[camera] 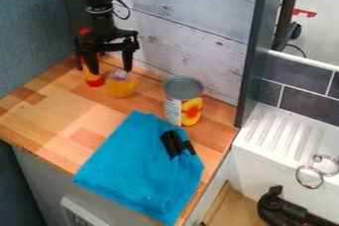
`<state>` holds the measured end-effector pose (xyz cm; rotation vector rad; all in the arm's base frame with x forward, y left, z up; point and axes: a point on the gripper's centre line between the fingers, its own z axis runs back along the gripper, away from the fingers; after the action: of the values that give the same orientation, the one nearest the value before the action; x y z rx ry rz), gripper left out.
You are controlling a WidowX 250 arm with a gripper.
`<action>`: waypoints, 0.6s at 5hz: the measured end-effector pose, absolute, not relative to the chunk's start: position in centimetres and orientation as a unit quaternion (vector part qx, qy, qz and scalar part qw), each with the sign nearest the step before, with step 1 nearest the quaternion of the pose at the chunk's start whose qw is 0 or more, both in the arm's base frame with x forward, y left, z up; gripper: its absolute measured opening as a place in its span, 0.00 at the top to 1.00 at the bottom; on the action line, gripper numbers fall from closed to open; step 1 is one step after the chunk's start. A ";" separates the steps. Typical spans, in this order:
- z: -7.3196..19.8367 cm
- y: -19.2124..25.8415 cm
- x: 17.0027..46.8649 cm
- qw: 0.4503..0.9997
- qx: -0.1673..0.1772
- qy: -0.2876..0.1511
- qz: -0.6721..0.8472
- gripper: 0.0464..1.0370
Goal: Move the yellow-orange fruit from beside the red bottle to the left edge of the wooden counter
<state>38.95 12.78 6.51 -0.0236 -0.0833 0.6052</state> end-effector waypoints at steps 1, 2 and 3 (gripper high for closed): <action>5.8 13.4 40.0 0.946 -0.038 -0.073 0.312 0.04; 4.1 13.0 40.2 0.944 -0.053 -0.063 0.319 0.04; 3.6 12.7 40.5 0.942 -0.065 -0.064 0.323 0.04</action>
<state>40.48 12.68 3.60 -0.1321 -0.1312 0.6582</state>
